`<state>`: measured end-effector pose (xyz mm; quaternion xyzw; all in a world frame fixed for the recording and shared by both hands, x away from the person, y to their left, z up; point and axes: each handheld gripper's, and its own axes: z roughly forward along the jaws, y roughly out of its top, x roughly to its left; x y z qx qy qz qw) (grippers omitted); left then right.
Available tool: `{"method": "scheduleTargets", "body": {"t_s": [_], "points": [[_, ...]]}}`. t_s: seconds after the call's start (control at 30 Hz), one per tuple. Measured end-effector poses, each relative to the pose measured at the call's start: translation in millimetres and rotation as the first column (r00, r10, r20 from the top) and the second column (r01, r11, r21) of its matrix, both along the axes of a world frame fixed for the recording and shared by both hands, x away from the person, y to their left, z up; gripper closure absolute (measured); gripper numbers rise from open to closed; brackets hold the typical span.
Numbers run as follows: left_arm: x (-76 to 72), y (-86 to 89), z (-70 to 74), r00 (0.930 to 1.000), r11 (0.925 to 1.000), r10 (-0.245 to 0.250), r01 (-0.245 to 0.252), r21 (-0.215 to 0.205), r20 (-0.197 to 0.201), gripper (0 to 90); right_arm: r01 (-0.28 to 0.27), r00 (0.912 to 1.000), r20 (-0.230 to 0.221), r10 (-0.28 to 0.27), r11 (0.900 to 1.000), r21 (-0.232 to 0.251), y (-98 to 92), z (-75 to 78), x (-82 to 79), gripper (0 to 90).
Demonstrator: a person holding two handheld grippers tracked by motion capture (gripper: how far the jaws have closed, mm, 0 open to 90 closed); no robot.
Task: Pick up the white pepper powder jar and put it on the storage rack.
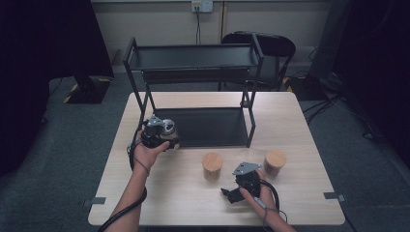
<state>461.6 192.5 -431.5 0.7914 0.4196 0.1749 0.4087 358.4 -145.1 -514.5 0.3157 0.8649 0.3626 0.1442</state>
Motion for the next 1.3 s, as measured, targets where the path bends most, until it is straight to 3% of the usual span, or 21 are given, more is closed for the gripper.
{"method": "scheduleTargets", "body": {"t_s": [0.7,1.3], "points": [[23.5,1.0,-7.2,0.9971,0.9970,0.076,-0.076,-0.012,0.002,30.5,-0.001,1.0000,0.000,0.001,1.000,0.000,0.1,0.0,0.0,0.0],[42.1,0.2,-12.0,0.9938,0.9936,0.110,-0.110,0.025,-0.009,30.6,-0.001,1.0000,0.000,0.001,1.000,0.000,0.1,0.0,0.0,0.0]]}}
